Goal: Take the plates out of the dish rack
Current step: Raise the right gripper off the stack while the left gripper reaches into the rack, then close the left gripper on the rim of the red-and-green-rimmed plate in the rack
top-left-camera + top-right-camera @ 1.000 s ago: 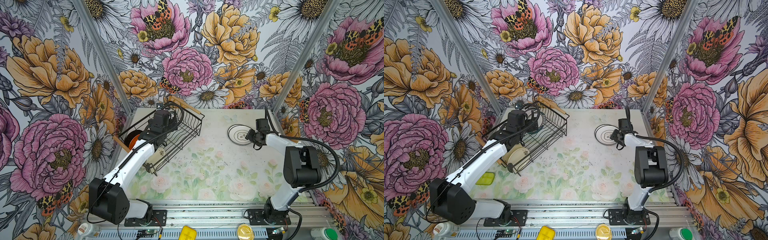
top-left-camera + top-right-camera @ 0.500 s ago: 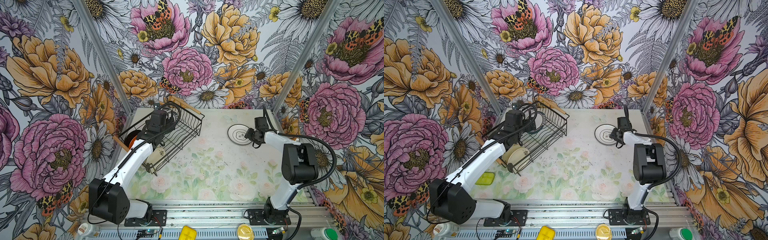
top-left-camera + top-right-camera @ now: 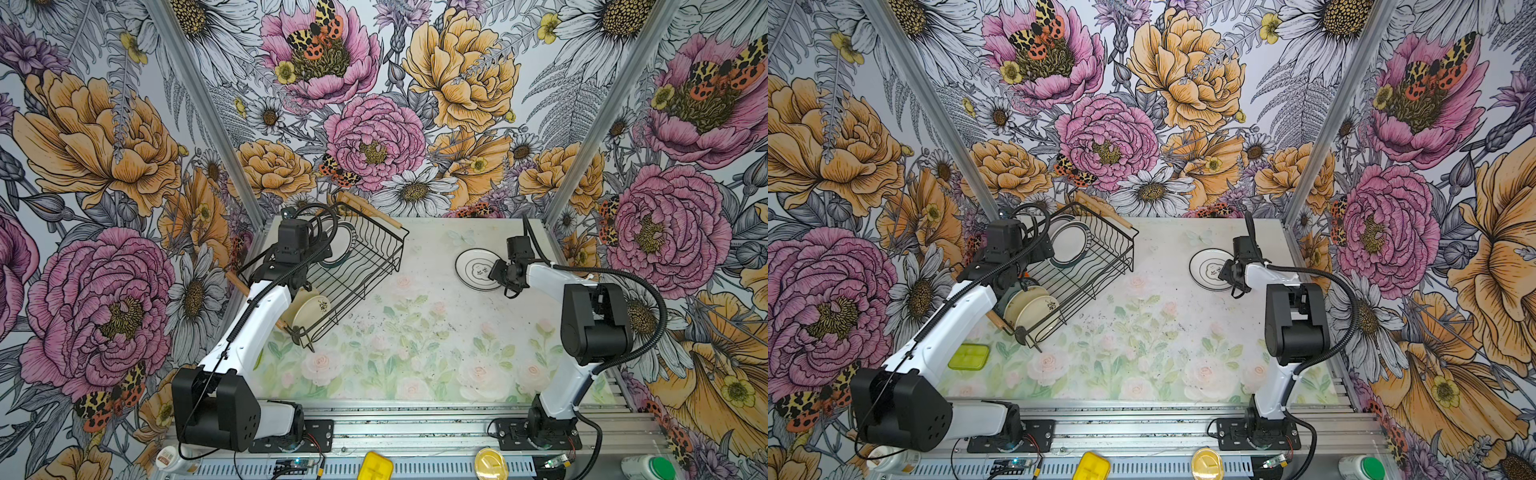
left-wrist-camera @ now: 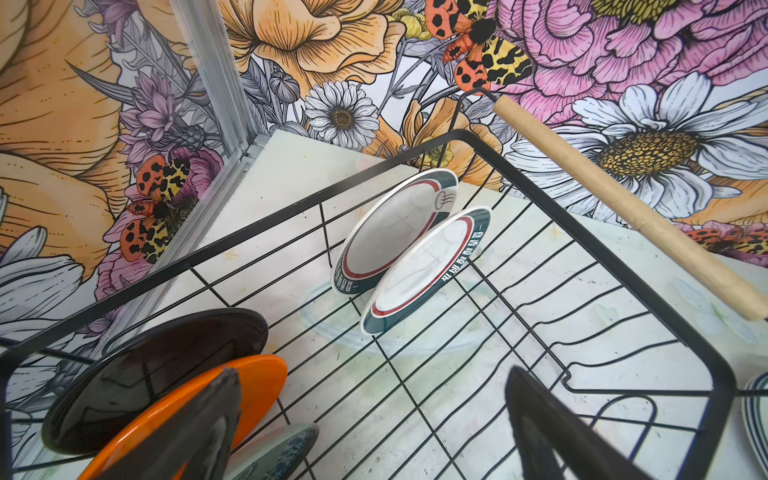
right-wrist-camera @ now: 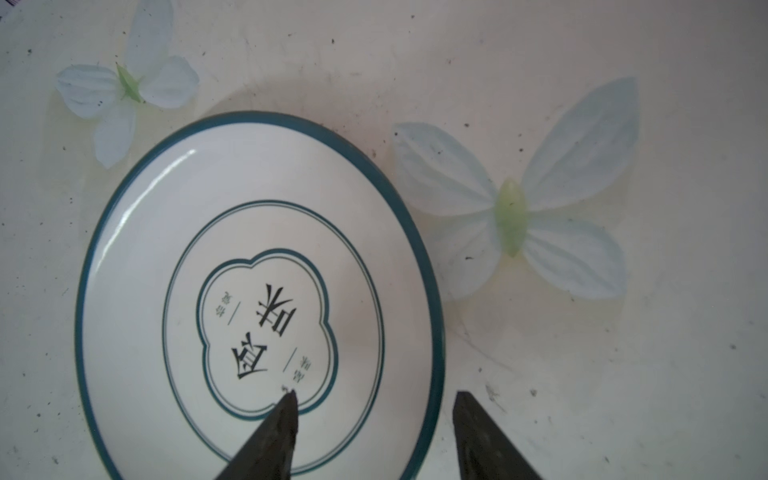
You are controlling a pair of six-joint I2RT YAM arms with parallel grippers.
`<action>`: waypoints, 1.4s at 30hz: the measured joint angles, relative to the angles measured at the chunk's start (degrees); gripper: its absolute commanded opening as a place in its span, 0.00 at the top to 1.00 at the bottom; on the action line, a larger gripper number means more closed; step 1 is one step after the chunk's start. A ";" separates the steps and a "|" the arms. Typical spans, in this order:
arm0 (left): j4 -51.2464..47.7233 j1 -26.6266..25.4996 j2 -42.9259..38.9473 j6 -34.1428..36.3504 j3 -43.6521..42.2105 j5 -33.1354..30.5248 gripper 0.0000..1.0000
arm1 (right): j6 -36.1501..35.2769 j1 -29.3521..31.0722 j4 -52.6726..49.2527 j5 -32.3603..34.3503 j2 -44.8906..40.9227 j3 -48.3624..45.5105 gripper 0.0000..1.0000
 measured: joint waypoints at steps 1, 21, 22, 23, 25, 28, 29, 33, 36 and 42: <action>0.00 0.04 0.48 0.00 0.00 0.33 0.01 | 0.00 0.00 -0.02 -0.02 0.46 0.13 0.39; -1.86 0.42 15.58 7.48 6.71 8.98 0.02 | -0.02 -0.48 -0.42 -1.95 1.33 2.01 0.34; -2.38 0.42 17.05 8.41 8.31 9.42 0.02 | -0.02 -0.55 -0.39 -2.23 1.31 2.01 0.34; -2.86 0.44 18.25 9.22 9.62 9.70 0.02 | -0.02 -0.55 -0.39 -2.34 1.31 2.01 0.34; -4.09 0.55 21.11 11.17 12.70 10.14 0.03 | -0.04 -0.85 -0.39 -2.78 1.29 2.01 0.33; -5.57 0.83 24.33 13.62 16.22 10.23 0.02 | -0.22 -1.25 -0.39 -3.39 1.25 2.01 0.33; -6.05 0.98 25.20 14.25 17.22 10.23 0.02 | -0.28 -1.33 -0.42 -3.61 1.20 2.01 0.33; -8.09 1.53 28.24 17.20 21.44 10.21 0.02 | -0.46 -1.86 -0.39 -3.96 0.44 1.99 0.33; -9.05 1.95 30.84 19.43 24.76 10.21 0.05 | -0.46 -2.08 -0.37 -4.00 -0.35 1.97 0.33; -10.88 2.27 34.95 23.45 28.30 10.27 0.11 | -0.46 -2.45 -0.42 -4.15 -0.74 1.57 0.33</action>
